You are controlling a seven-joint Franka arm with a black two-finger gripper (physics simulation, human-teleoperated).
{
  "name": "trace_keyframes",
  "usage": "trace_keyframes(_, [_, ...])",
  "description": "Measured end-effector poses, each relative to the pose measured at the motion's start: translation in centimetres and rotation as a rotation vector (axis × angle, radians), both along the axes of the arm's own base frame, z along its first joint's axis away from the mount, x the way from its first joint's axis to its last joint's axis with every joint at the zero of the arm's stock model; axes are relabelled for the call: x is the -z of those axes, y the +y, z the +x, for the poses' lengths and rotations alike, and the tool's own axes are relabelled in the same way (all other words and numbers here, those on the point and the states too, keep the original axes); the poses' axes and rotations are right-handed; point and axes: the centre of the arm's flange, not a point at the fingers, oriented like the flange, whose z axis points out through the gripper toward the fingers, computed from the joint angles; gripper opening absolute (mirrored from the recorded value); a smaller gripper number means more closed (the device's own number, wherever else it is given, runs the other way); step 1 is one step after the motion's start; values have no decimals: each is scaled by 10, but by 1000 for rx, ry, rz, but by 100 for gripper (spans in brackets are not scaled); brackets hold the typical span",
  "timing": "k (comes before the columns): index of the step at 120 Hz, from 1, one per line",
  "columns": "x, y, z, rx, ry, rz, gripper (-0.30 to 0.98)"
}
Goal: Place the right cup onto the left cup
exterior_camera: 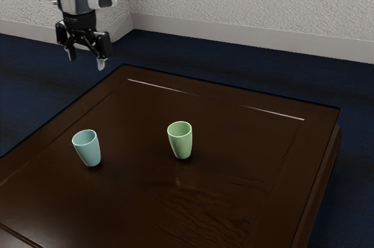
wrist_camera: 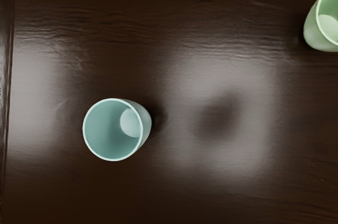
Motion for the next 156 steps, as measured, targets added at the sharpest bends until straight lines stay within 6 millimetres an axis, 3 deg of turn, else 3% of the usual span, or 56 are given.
trace_keyframes(24, [29, 28, 24, -38, -6, 7, 69])
trace_keyframes(30, [35, 8, 33, -6, -10, 5, 69])
trace_keyframes(42, [50, -79, 47, 132, -9, -1, 69])
trace_keyframes(48, [60, -100, 54, 162, -5, -5, 68])
trace_keyframes(68, [109, -93, 98, 131, 18, -27, 69])
trace_keyframes(84, [141, -94, 116, 123, 30, -32, 69])
trace_keyframes(111, [196, -138, 131, 141, 19, -55, 69])
trace_keyframes(131, [247, -156, 143, 116, 18, -69, 69])
trace_keyframes(156, [281, -182, 148, 105, -12, -63, 69])
